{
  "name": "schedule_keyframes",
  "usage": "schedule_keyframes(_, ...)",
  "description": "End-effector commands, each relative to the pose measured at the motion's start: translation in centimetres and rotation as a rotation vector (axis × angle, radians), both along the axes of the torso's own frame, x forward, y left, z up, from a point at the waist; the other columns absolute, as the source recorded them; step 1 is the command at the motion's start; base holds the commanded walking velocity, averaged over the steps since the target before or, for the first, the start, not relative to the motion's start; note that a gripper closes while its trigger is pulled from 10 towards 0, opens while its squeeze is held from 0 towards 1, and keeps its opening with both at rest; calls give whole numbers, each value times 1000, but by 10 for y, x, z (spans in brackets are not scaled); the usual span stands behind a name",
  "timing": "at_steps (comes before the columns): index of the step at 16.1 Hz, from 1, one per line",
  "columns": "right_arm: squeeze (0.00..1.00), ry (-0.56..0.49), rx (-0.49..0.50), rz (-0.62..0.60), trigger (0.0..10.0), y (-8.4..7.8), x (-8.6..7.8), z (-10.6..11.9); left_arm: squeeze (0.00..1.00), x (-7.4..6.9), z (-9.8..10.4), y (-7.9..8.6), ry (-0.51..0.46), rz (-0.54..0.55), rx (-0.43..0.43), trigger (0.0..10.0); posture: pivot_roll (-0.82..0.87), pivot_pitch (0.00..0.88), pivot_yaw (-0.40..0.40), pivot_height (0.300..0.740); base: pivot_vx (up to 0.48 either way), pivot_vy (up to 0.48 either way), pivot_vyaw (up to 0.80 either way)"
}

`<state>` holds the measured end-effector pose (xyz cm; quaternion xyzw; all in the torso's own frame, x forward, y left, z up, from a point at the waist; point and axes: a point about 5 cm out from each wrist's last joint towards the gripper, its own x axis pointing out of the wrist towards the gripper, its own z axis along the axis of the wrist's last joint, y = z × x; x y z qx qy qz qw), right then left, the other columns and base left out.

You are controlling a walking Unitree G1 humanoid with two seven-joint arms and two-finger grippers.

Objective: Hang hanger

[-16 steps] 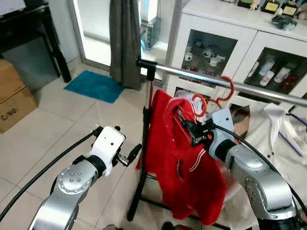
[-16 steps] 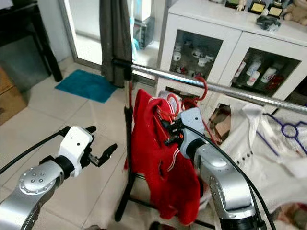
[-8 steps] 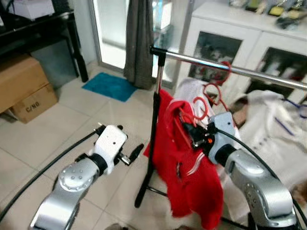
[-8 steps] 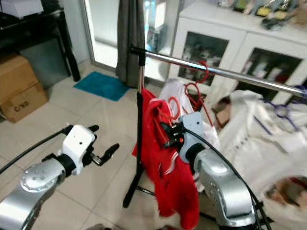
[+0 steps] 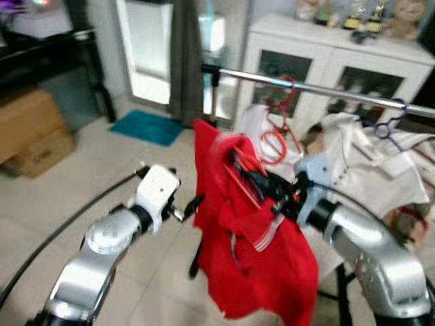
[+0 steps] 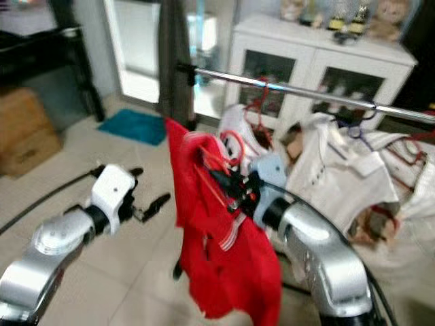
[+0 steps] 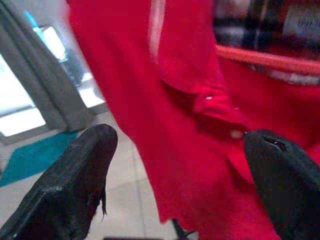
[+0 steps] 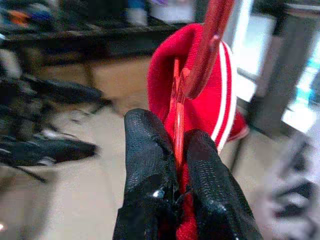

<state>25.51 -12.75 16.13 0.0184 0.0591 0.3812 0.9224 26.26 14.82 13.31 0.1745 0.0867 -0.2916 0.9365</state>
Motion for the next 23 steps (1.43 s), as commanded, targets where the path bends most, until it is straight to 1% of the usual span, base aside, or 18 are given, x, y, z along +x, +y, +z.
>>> schedule_keyframes(1, 0, -69, 24, 56, 0, 1, -1, 14, 1000, 7, 3, -4, -25, -32, 21, 10000, -80, 0, -40, 740, 0, 0, 0)
schedule_keyframes(2, 0, -72, 22, 69, 0, 1, -1, 15, 925, 10, 3, -5, -33, -41, 23, 10000, -82, 0, -40, 740, 0, 0, 0)
schedule_keyframes(3, 0, -83, 30, 100, 0, 3, -1, 17, 0, 19, 4, -8, -46, -59, 25, 10000, -82, 0, -41, 740, 0, 0, 0)
schedule_keyframes(4, 0, -83, 30, 100, 0, 3, -1, 17, 0, 19, 4, -8, -46, -59, 25, 10000, -82, 0, -41, 740, 0, 0, 0)
schedule_keyframes(5, 0, -92, 33, 117, 0, 3, -2, 20, 0, 24, 2, -10, -49, -74, 24, 4941, -89, 0, -35, 740, 0, 0, 0)
schedule_keyframes(6, 0, -100, 37, 131, 0, 4, -3, 22, 0, 27, 0, -14, -43, -97, 16, 0, -109, 0, -1, 740, 0, 0, 0)
schedule_keyframes(7, 0, -103, 38, 135, 0, 3, -3, 23, 0, 28, 0, -16, -39, -109, 8, 0, -113, 0, 6, 740, 0, 0, 0)
schedule_keyframes(9, 0, -113, 31, 131, 0, 2, -4, 23, 0, 33, -3, -27, -32, -147, -6, 0, -142, 0, 39, 740, 0, 0, 0)
schedule_keyframes(10, 0, -116, 29, 129, 0, 1, -4, 23, 0, 35, -4, -31, -33, -159, -8, 0, -142, 0, 39, 740, 0, 0, 0)
schedule_keyframes(11, 0, -130, 38, 120, 0, 1, -7, 25, 0, 38, -5, -38, -39, -188, -14, 0, -161, 0, 73, 740, 0, 0, 0)
schedule_keyframes(12, 0, -133, 41, 118, 0, 1, -7, 25, 0, 39, -5, -40, -42, -192, -18, 0, -159, 0, 67, 740, 0, 0, 0)
schedule_keyframes(13, 0, -133, 44, 117, 0, 2, -8, 24, 0, 41, -4, -39, -50, -187, -22, 0, -157, 0, 58, 740, 0, 0, 0)
schedule_keyframes(14, 0, -128, 46, 123, 0, 2, -7, 23, 0, 43, -4, -37, -57, -162, -28, 0, -139, 0, 24, 740, 0, 0, 0)
schedule_keyframes(15, 0, -119, 46, 143, 0, 3, -1, 25, 0, 43, -2, -31, -72, -113, -48, 0, -109, 0, -37, 740, 0, 0, 0)
schedule_keyframes(16, 0, -119, 30, 162, 0, 5, 7, 26, 0, 40, -3, -27, -77, -98, -55, 0, -99, 0, -73, 740, 0, 0, 0)
schedule_keyframes(18, 0, -127, 2, 184, 0, 8, 15, 27, 0, 37, -6, -22, -76, -92, -48, 0, -79, 0, -94, 740, 0, 0, 0)
schedule_keyframes(21, 0, -128, -30, 163, 0, 4, 18, 24, 0, 30, -8, -22, -64, -111, -55, 0, -76, 0, -99, 740, 0, 0, 0)
schedule_keyframes(23, 0, -131, -25, 159, 0, 2, 18, 26, 0, 30, -7, -21, -65, -113, -72, 0, -79, 0, -98, 740, 0, 0, 0)
